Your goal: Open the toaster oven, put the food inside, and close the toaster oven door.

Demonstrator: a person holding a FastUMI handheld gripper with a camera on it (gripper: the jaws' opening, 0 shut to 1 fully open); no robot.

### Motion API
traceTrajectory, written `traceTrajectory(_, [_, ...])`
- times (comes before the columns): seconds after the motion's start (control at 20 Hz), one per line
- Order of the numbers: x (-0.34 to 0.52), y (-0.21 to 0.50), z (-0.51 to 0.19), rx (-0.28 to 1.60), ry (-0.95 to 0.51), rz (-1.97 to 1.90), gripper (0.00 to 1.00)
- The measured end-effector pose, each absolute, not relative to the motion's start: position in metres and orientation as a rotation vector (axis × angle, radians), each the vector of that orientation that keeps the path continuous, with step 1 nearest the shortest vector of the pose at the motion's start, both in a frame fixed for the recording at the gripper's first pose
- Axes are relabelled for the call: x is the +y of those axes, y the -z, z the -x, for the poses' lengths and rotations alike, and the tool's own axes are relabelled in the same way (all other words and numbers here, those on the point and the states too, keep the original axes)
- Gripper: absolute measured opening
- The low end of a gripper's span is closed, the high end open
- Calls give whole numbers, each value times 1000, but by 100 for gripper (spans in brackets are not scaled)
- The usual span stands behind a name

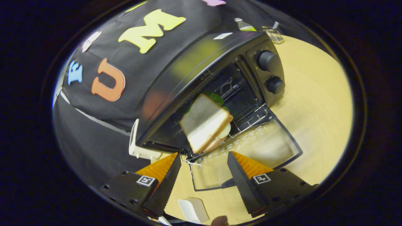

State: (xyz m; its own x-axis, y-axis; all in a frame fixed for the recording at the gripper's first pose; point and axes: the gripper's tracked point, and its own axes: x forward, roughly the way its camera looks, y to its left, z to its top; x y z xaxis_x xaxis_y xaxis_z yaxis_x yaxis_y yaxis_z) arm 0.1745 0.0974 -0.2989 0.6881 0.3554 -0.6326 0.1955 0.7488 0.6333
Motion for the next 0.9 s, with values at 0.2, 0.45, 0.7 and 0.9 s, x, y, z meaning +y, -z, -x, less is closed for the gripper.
traceTrajectory(0.2, [92, 275, -140, 787, -141, -460, 98])
traceTrajectory(0.45, [84, 261, -108, 739, -153, -208, 100])
traceTrajectory(0.7, [85, 263, -69, 747, -154, -119, 100])
traceTrajectory(0.9, [82, 292, -53, 780, -127, -136, 100])
